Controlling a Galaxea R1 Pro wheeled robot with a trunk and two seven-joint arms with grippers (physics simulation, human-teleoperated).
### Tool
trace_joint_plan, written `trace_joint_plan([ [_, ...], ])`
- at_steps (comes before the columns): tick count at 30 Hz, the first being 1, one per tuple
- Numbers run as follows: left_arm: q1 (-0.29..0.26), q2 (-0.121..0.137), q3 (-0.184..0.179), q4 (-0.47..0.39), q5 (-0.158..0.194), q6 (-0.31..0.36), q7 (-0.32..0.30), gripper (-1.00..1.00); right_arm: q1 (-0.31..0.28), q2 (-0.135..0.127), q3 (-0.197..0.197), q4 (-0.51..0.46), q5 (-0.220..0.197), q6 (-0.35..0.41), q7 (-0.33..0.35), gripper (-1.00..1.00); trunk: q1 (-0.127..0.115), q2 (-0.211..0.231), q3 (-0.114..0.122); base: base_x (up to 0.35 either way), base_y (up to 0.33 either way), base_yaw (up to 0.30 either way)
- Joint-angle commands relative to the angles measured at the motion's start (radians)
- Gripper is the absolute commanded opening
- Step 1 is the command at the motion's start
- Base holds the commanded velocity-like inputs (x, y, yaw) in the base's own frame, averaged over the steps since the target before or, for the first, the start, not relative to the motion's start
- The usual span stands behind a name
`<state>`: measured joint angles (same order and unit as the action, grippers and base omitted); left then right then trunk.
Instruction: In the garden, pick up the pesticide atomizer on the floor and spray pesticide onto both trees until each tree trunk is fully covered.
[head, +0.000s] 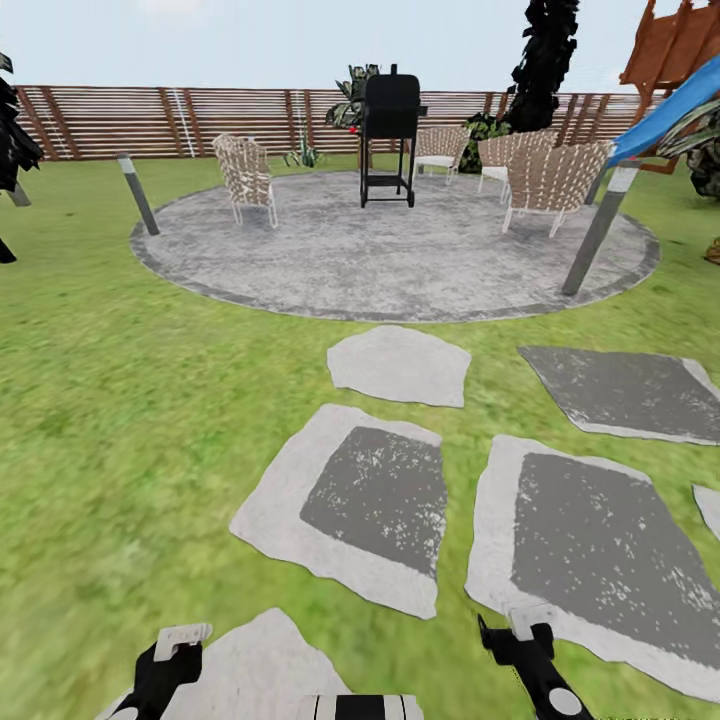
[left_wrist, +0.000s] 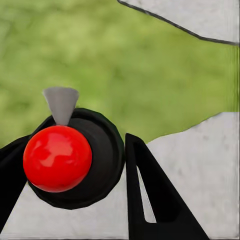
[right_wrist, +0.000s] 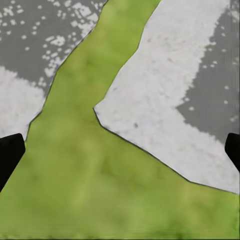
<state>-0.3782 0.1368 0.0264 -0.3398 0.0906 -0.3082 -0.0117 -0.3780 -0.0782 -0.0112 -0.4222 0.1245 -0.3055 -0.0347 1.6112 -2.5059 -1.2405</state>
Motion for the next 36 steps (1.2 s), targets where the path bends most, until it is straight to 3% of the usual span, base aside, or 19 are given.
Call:
trace_joint_plan([
  [1,0.005,0.0,0.0,0.0,0.0,0.0,0.001,-1.0,0.001,-0.008,0.0,0.017,0.0,-0.018,0.0,1.0,0.0,0.0,0.005,0.0,0.0,-0.241],
  [4,0.048,0.001,0.001,-0.005,0.002,0.0,0.004,-1.0,0.005,-0.038,0.0,0.149,-0.003,-0.146,0.001,1.0,-0.002,0.001,0.02,0.0,0.0,-0.241],
  [6,0.06,0.002,0.002,-0.001,0.001,-0.001,0.007,-1.0,0.005,-0.038,0.001,0.22,-0.003,-0.208,0.001,1.0,-0.003,0.001,0.029,0.0,0.0,-0.241],
  [9,0.076,0.006,0.003,0.001,0.0,-0.001,0.009,-1.0,0.005,-0.031,0.002,0.26,-0.005,-0.241,0.001,1.0,-0.004,0.002,0.044,0.0,0.0,-0.214],
  [12,0.091,0.008,0.004,0.0,0.001,-0.002,0.009,-1.0,0.005,-0.023,0.002,0.267,-0.006,-0.245,0.002,1.0,-0.005,0.003,0.056,0.0,0.0,-0.032],
  [13,0.094,0.007,0.004,0.0,0.0,-0.002,0.009,-1.0,0.005,0.002,0.002,0.268,-0.004,-0.245,0.002,1.0,-0.006,0.003,0.06,0.0,0.0,-0.101],
  [17,0.094,0.007,0.004,0.001,0.0,-0.002,0.009,-1.0,0.005,0.012,0.002,0.269,-0.004,-0.245,0.001,1.0,-0.008,0.004,0.075,0.0,0.0,-0.186],
  [25,0.095,0.007,0.004,0.001,0.001,-0.002,0.009,-1.0,0.005,0.016,0.002,0.269,-0.003,-0.245,0.001,1.0,-0.011,0.006,0.106,0.0,0.0,-0.259],
  [36,0.095,0.006,0.003,0.001,0.0,-0.002,0.009,-1.0,0.005,0.015,0.002,0.269,-0.002,-0.245,0.001,1.0,-0.053,0.083,0.146,0.0,0.0,-0.266],
])
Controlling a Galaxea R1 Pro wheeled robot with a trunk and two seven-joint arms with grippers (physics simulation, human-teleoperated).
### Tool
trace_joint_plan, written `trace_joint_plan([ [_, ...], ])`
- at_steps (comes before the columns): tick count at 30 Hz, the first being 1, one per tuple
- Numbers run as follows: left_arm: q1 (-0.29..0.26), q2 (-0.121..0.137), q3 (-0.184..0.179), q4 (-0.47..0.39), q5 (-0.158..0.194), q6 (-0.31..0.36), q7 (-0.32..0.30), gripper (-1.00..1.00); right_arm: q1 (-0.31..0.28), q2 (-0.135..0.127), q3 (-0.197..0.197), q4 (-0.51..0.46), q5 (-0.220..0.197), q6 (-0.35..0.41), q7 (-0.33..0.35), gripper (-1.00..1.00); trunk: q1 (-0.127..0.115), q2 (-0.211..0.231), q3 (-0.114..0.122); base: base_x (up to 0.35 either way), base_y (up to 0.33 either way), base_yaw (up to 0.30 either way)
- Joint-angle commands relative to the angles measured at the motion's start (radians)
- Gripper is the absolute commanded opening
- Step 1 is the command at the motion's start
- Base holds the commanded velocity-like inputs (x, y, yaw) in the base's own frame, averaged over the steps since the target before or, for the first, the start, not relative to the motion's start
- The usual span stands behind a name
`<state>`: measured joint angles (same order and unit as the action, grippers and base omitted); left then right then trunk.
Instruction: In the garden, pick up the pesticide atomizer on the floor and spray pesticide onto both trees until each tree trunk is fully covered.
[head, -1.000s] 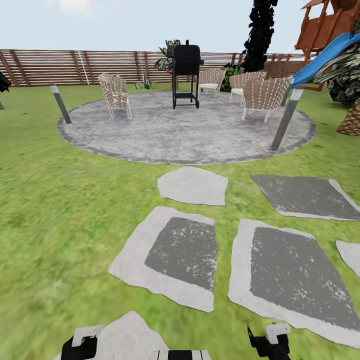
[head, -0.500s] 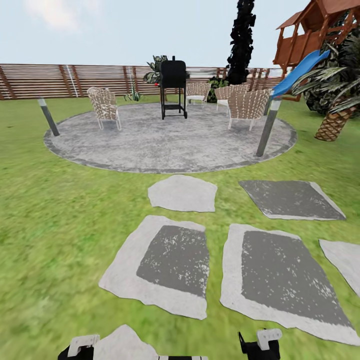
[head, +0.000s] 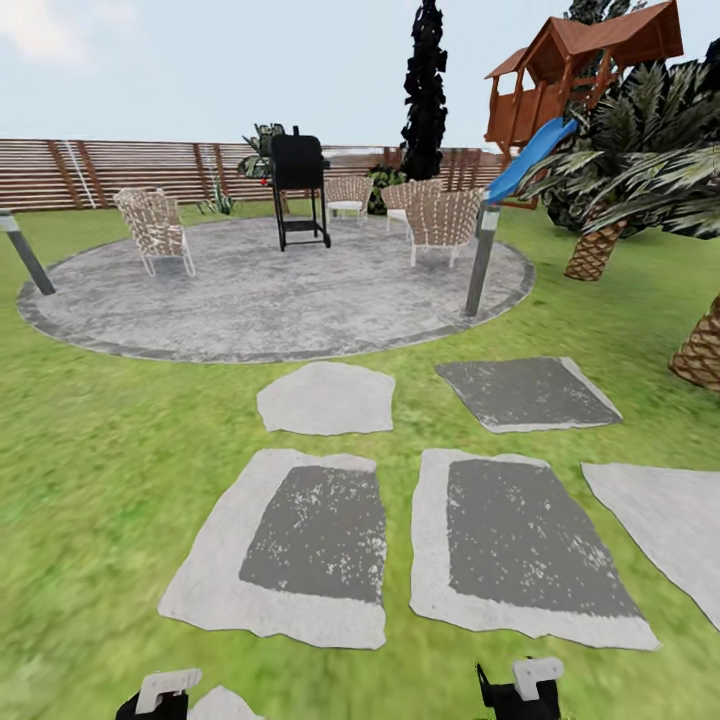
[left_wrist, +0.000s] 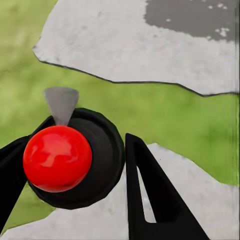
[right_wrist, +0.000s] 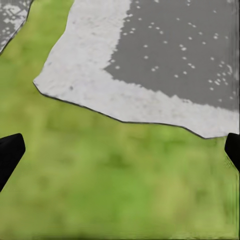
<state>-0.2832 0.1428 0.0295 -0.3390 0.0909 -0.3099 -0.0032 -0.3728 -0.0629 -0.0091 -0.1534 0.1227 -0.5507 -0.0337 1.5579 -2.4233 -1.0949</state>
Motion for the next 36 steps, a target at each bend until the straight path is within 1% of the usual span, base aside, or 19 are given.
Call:
trace_joint_plan([
  [1,0.0,0.0,0.0,0.0,0.0,0.0,0.0,-1.0,0.0,0.0,0.0,0.0,0.0,0.0,0.0,1.0,-0.004,0.007,0.004,0.0,0.0,-0.266],
  [10,0.0,0.0,0.0,0.0,0.001,0.0,0.0,-1.0,0.0,0.0,0.0,0.0,0.0,0.0,0.0,1.0,-0.038,0.07,0.04,0.0,0.0,-0.267],
  [25,0.0,-0.005,-0.002,-0.002,0.001,0.002,-0.001,-1.0,0.0,0.0,0.0,0.0,0.0,0.0,0.0,1.0,-0.038,0.07,0.053,0.0,-0.004,-0.267],
  [32,0.0,-0.009,-0.005,-0.002,-0.009,0.0,-0.001,-1.0,0.0,0.0,0.0,0.0,0.0,0.0,0.0,1.0,-0.038,0.07,0.056,-0.009,-0.214,-0.284],
  [36,-0.001,-0.009,-0.005,-0.002,-0.009,0.0,-0.001,-1.0,0.0,0.001,0.0,0.0,0.0,0.0,0.0,1.0,-0.038,0.07,0.056,-0.155,-0.237,-0.298],
])
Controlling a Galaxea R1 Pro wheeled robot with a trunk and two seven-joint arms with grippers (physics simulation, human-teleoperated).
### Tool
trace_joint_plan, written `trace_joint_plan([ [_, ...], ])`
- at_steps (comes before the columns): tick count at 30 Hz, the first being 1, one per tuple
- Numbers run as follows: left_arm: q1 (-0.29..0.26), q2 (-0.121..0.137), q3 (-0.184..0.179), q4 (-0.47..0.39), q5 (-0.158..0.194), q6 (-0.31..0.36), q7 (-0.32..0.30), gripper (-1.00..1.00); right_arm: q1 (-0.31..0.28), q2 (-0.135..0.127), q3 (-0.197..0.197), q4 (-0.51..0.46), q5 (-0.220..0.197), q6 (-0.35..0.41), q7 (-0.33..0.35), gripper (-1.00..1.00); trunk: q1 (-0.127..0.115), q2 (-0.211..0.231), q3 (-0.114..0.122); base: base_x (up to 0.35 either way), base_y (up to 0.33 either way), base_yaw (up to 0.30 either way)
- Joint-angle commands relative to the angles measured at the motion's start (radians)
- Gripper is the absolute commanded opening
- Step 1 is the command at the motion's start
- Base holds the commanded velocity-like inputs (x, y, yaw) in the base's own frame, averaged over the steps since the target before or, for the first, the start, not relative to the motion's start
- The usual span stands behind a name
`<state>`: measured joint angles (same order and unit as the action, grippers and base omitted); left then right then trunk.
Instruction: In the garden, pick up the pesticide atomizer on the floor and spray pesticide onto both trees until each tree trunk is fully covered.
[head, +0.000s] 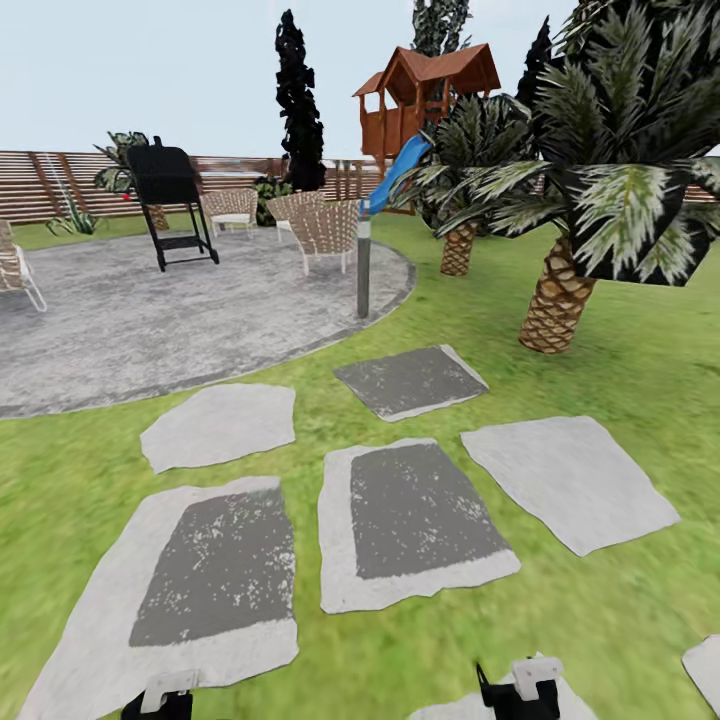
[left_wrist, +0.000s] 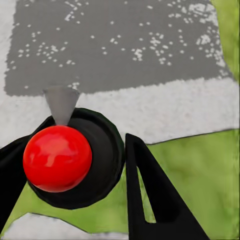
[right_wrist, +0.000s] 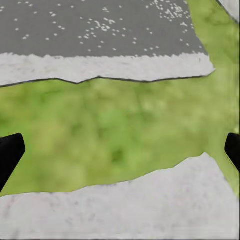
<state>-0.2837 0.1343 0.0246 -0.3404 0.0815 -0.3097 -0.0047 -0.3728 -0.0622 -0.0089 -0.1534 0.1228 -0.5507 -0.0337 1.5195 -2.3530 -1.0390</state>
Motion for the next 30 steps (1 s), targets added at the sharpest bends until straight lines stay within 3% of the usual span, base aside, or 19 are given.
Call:
trace_joint_plan([
  [1,0.0,0.0,0.0,0.0,0.0,0.0,0.0,-1.0,0.0,0.0,0.0,0.0,0.0,0.0,0.0,1.0,0.0,0.0,0.0,-0.233,-0.209,-0.3],
  [8,0.001,0.001,0.002,0.0,0.003,0.001,0.0,-1.0,0.0,0.001,0.001,0.0,0.0,0.0,0.0,1.0,0.0,0.0,0.0,-0.234,-0.162,-0.3],
  [18,0.0,0.004,0.003,-0.002,0.009,0.001,-0.004,-1.0,0.0,0.001,0.001,0.0,0.0,0.0,0.0,1.0,0.0,0.0,0.0,-0.03,-0.017,-0.3],
  [30,0.0,0.004,0.003,-0.002,0.01,0.001,-0.006,-1.0,0.0,0.001,0.001,0.0,0.0,0.0,0.0,1.0,-0.046,0.084,0.038,0.0,0.0,-0.3],
])
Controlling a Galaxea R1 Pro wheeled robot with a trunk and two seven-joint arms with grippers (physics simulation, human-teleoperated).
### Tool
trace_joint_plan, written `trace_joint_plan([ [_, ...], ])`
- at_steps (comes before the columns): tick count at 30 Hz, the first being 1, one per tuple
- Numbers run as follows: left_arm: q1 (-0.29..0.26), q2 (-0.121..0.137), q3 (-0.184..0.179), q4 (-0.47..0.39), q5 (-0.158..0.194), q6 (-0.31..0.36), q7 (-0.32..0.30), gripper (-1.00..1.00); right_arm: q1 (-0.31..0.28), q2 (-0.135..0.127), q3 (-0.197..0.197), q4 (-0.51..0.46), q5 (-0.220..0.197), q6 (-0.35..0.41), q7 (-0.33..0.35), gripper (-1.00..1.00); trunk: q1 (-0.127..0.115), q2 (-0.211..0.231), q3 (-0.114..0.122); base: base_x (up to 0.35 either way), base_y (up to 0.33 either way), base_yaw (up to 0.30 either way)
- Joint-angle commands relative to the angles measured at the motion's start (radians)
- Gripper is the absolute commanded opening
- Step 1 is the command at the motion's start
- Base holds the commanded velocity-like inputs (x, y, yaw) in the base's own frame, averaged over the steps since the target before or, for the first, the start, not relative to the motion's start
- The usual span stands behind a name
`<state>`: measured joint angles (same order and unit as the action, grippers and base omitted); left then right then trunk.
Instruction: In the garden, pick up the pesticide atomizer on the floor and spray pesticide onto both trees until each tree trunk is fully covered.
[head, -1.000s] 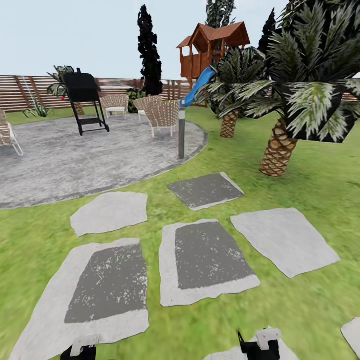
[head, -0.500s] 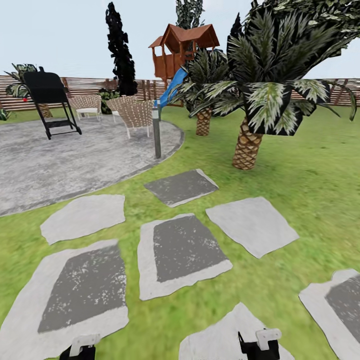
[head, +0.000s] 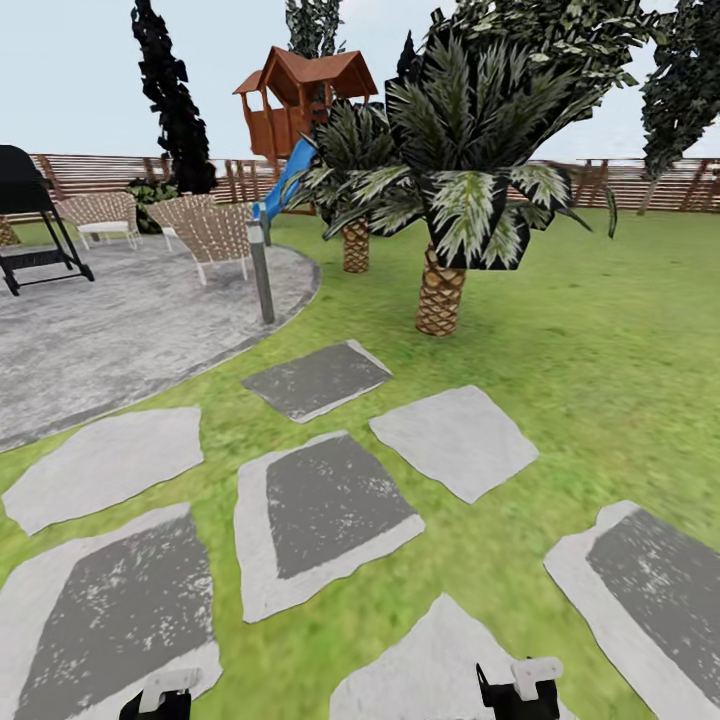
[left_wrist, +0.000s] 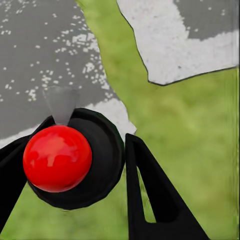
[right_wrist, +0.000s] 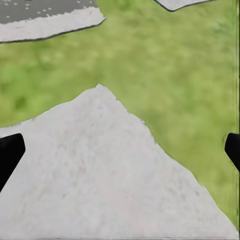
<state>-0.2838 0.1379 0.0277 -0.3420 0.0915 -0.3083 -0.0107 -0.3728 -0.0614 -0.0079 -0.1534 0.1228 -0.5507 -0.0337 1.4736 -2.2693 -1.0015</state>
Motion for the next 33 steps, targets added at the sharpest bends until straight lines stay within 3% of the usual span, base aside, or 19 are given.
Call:
trace_joint_plan([
  [1,0.0,0.0,0.0,0.0,0.0,0.0,0.0,-1.0,0.0,0.0,0.0,0.0,0.0,0.0,0.0,1.0,0.0,0.0,0.0,0.0,0.0,-0.3],
  [13,0.001,-0.002,-0.002,0.002,-0.005,0.0,0.007,-1.0,0.0,0.0,0.0,0.0,0.0,0.0,0.0,1.0,0.0,0.0,0.0,0.0,-0.016,-0.3],
  [33,0.001,-0.005,-0.001,0.003,-0.006,0.0,0.008,-1.0,0.0,0.0,0.0,0.0,0.0,0.0,0.0,1.0,0.0,0.0,0.0,0.0,-0.265,-0.3],
])
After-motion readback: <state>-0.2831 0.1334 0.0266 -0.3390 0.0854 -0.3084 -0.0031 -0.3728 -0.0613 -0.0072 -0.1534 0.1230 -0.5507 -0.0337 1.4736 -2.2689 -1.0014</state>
